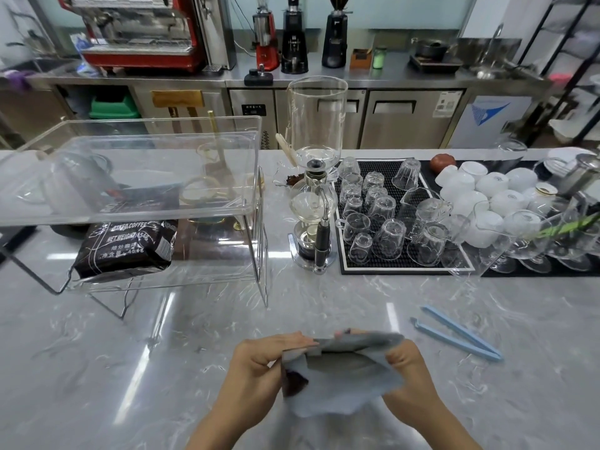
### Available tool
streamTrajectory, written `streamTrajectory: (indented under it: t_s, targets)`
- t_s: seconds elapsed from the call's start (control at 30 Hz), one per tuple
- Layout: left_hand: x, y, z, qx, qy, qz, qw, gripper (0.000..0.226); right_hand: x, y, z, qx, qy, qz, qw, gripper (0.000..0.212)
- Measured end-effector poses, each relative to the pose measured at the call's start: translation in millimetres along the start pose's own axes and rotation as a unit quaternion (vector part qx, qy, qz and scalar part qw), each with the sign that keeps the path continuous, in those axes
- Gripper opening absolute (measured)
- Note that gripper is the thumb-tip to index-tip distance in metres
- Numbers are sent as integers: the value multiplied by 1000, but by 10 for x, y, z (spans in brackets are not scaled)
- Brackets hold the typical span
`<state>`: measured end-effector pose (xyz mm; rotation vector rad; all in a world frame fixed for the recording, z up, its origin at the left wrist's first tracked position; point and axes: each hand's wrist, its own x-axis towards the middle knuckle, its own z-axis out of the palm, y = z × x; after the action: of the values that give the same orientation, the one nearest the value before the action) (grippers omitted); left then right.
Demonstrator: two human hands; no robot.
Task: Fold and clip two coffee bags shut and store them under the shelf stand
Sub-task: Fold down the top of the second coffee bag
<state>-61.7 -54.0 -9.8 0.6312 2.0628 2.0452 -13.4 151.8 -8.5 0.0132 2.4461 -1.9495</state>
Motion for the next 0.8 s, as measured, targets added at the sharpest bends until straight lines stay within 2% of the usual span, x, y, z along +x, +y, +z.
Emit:
streamTrajectory:
  t_s: [0.03, 0.1, 0.17, 0.23, 0.3, 0.4, 0.47, 0.57, 0.73, 0.8]
  targets:
    - [14, 1, 17, -21, 5, -18, 1000, 27, 6, -71, -9, 43, -10, -10, 999, 14]
    - [33, 0, 22, -19, -3, -34, 999, 26, 27, 3, -6, 20, 15, -57, 998, 15]
    - [41, -19, -11, 20, -1, -38, 999, 27, -2, 32, -34, -1, 24, -58, 998, 21]
    - [30, -60, -22, 88, 12, -8, 996, 39, -9, 2, -60, -5, 35, -62, 997, 27]
    - [37, -18, -44, 112, 15, 23, 993, 54, -7, -151, -69, 7, 21, -79, 997, 28]
    - [45, 110, -65, 126, 14, 49, 991, 61, -43, -191, -109, 22, 30, -77, 996, 18]
    - [54, 211, -61, 133, 49, 66, 988, 45, -54, -175, -133, 15, 39, -68, 997, 22]
    - [81, 289, -47, 86, 54, 49, 994, 18, -45, -227, -133, 3, 56, -68, 996, 30]
    - [93, 354, -49, 111, 74, 32, 991, 3, -19, -339, -137, 35, 80, -86, 993, 36]
    - [83, 416, -41, 116, 67, 56, 989, 13, -36, -407, -140, 57, 68, -112, 990, 34]
